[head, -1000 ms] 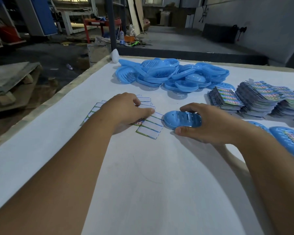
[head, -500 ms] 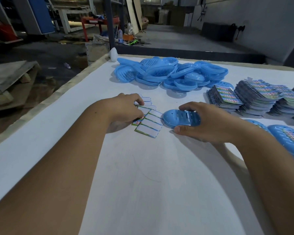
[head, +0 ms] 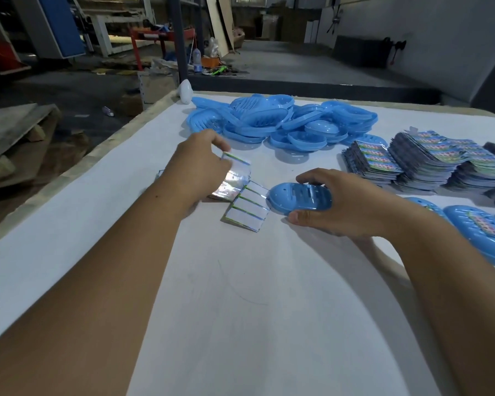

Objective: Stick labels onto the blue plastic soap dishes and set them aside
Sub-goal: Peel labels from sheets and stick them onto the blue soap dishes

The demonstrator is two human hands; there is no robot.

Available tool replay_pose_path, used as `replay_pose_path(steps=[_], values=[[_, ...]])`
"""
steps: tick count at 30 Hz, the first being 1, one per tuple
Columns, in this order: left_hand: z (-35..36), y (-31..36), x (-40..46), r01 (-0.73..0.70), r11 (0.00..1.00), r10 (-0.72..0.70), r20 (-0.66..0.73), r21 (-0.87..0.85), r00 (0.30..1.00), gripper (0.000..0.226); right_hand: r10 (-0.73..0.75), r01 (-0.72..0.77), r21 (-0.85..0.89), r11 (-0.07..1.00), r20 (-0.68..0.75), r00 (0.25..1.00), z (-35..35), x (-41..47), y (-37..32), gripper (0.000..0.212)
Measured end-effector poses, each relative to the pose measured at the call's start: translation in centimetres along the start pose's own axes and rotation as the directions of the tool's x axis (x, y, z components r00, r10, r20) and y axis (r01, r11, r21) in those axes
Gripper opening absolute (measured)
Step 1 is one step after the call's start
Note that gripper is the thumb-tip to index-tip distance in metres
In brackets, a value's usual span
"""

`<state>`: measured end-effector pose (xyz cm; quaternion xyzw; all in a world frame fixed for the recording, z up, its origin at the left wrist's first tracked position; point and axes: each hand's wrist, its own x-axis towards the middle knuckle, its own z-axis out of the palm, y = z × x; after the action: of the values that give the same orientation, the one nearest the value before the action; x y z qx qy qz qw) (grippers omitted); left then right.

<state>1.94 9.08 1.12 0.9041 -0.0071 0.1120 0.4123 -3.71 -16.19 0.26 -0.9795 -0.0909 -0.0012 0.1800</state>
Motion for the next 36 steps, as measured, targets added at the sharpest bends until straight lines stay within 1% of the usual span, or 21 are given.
replay_pose_path(steps=[3, 4, 5, 6, 8, 10, 11, 12, 14, 15, 16, 19, 24, 26, 30, 36], values=[[-0.2, 0.7, -0.2, -0.083, 0.997, 0.081, -0.204, -0.001, 0.976, 0.019, -0.004, 0.004, 0.018, 1.0, 0.001, 1.0, -0.1, -0.2, -0.1, 0.084], [-0.2, 1.0, -0.4, -0.113, 0.993, 0.1, -0.245, -0.036, 0.964, 0.019, -0.01, 0.01, 0.035, 0.999, 0.0, 1.0, -0.2, -0.2, -0.2, 0.08], [-0.1, 1.5, -0.6, -0.135, 0.986, 0.107, -0.255, -0.096, 0.961, 0.019, -0.016, 0.016, 0.054, 0.998, -0.001, 1.0, -0.2, -0.2, -0.2, 0.076], [0.1, 1.9, -0.9, -0.147, 0.975, 0.105, -0.237, -0.164, 0.966, 0.018, -0.022, 0.021, 0.072, 0.997, 0.003, 1.0, -0.2, -0.1, -0.3, 0.074], [0.8, 2.6, -1.6, -0.144, 0.954, 0.106, -0.154, -0.263, 0.982, 0.019, -0.013, 0.01, 0.092, 0.996, 0.023, 1.0, -0.3, -0.1, -0.3, 0.08], [1.7, 3.2, -2.2, -0.135, 0.943, 0.116, -0.081, -0.303, 0.99, 0.022, 0.006, -0.007, 0.131, 0.991, 0.01, 1.0, -0.5, -0.1, -0.4, 0.089], [2.1, 3.4, -2.5, -0.131, 0.935, 0.118, -0.057, -0.33, 0.991, 0.023, 0.005, -0.001, 0.185, 0.983, -0.021, 1.0, -0.7, -0.1, -0.5, 0.088], [2.5, 3.5, -2.7, -0.127, 0.922, 0.121, -0.039, -0.367, 0.992, 0.024, -0.002, 0.017, 0.274, 0.962, -0.056, 0.998, -0.7, -0.1, -0.6, 0.082], [3.2, 3.7, -3.0, -0.12, 0.892, 0.126, -0.016, -0.437, 0.992, 0.026, -0.011, 0.064, 0.507, 0.859, -0.106, 0.994, -0.9, 0.0, -0.8, 0.055], [3.4, 3.8, -3.1, -0.113, 0.88, 0.122, -0.011, -0.461, 0.993, 0.026, -0.003, 0.069, 0.597, 0.8, -0.111, 0.994, -1.0, 0.0, -0.9, 0.043], [3.6, 3.9, -3.1, -0.102, 0.871, 0.113, -0.005, -0.48, 0.994, 0.027, 0.012, 0.063, 0.639, 0.767, -0.112, 0.994, -1.1, 0.0, -1.0, 0.037], [3.7, 4.0, -3.1, -0.059, 0.852, 0.081, 0.02, -0.52, 0.997, 0.03, 0.09, 0.019, 0.626, 0.78, -0.142, 0.986, -0.9, 0.4, -0.9, 0.03], [3.7, 4.2, -3.0, -0.004, 0.844, 0.051, 0.072, -0.537, 0.996, 0.025, 0.198, 0.015, 0.686, 0.727, -0.231, 0.953, -0.9, 0.6, -0.8, 0.023], [3.7, 4.1, -3.0, 0.001, 0.858, 0.054, 0.092, -0.513, 0.994, 0.027, 0.226, 0.01, 0.699, 0.715, -0.244, 0.943, -1.1, 0.7, -0.7, 0.019], [3.7, 4.0, -3.1, -0.024, 0.881, 0.085, 0.108, -0.473, 0.99, 0.029, 0.234, 0.002, 0.697, 0.717, -0.243, 0.941, -1.2, 0.6, -0.7, 0.018], [3.7, 4.2, -3.1, -0.032, 0.872, 0.091, 0.097, -0.489, 0.991, 0.028, 0.229, -0.01, 0.678, 0.735, -0.235, 0.945, -1.4, 0.4, -1.0, 0.018]])
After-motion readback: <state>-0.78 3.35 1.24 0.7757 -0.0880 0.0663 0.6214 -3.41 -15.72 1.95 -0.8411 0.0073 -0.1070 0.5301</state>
